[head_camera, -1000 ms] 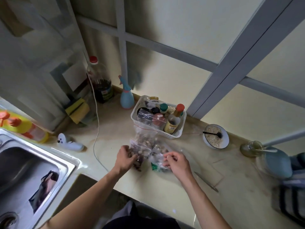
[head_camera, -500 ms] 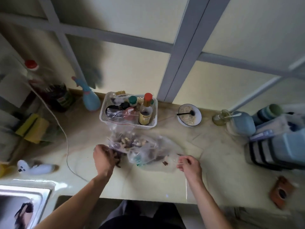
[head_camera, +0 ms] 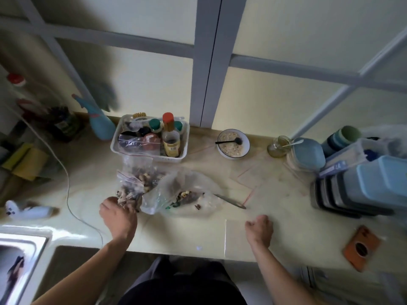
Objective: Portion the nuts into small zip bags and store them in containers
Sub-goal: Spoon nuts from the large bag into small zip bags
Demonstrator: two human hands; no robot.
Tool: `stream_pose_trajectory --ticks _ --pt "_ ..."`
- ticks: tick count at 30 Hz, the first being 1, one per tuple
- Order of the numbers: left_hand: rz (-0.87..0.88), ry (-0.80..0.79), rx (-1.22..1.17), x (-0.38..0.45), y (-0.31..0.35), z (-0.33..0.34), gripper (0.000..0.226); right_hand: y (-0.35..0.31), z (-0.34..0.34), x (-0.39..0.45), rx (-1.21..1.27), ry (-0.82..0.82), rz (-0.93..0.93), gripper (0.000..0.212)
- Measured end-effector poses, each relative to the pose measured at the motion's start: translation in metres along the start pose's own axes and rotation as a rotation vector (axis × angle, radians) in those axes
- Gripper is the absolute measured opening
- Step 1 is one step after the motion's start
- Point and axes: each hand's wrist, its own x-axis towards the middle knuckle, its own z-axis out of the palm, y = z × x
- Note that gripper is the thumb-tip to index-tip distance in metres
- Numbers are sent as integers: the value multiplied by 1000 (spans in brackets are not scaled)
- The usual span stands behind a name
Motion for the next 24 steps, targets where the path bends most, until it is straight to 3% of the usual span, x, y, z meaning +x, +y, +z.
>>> stream_pose_trajectory --ticks 5,9,14,17,19,21,24 --pt "-62 -159 117 -54 17 9 20 7 -2 6 -58 -76 -96 31" --pt "-65 -273 139 -97 31 22 4 11 -4 14 -81 -152 -142 7" --pt "17 -563 125 -139 47 47 15 12 -14 6 -124 -130 -260 9" --pt "67 -798 174 -159 64 63 19 19 -17 -6 -220 -126 -215 34" --pt "83 -870 179 -171 76 72 20 25 -16 -13 -303 -158 -215 47" --pt "94 -915 173 -182 87 81 25 29 -14 -15 -316 -175 -245 43" --pt "53 -968 161 -191 98 90 30 28 -15 -8 -135 -246 -218 32"
